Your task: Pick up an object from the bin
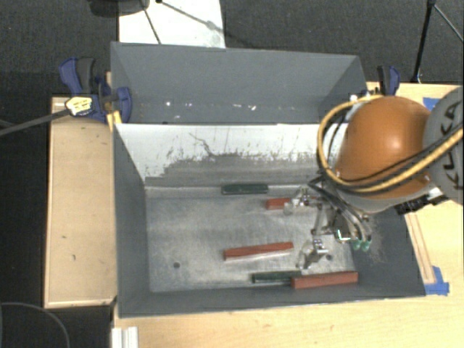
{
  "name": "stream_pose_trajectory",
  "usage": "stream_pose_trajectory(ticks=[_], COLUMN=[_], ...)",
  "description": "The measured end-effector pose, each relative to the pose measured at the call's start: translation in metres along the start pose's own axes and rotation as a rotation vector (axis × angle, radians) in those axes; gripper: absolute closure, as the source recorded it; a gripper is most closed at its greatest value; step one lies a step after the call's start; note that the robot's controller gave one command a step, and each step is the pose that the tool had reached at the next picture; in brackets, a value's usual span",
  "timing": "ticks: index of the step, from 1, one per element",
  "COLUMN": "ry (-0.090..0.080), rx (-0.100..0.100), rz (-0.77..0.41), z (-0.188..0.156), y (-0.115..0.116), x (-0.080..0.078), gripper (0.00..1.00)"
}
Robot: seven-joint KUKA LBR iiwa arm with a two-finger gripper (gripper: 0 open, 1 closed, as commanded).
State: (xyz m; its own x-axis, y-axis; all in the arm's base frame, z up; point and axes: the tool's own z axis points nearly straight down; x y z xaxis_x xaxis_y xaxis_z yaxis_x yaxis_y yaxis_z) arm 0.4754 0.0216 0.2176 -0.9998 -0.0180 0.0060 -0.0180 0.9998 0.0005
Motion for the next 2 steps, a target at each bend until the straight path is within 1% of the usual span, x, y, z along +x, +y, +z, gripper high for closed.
stream_pose_trajectory(ticks=[1, 2], ry=[-0.008, -0.01], rx=[0.0, 0.0], rz=[0.001, 0.0], z=[-0.0036, -0.0023], y=[-0.0001, 0.0001], x=[-0.0016, -0.002], gripper=[0.0, 0.0])
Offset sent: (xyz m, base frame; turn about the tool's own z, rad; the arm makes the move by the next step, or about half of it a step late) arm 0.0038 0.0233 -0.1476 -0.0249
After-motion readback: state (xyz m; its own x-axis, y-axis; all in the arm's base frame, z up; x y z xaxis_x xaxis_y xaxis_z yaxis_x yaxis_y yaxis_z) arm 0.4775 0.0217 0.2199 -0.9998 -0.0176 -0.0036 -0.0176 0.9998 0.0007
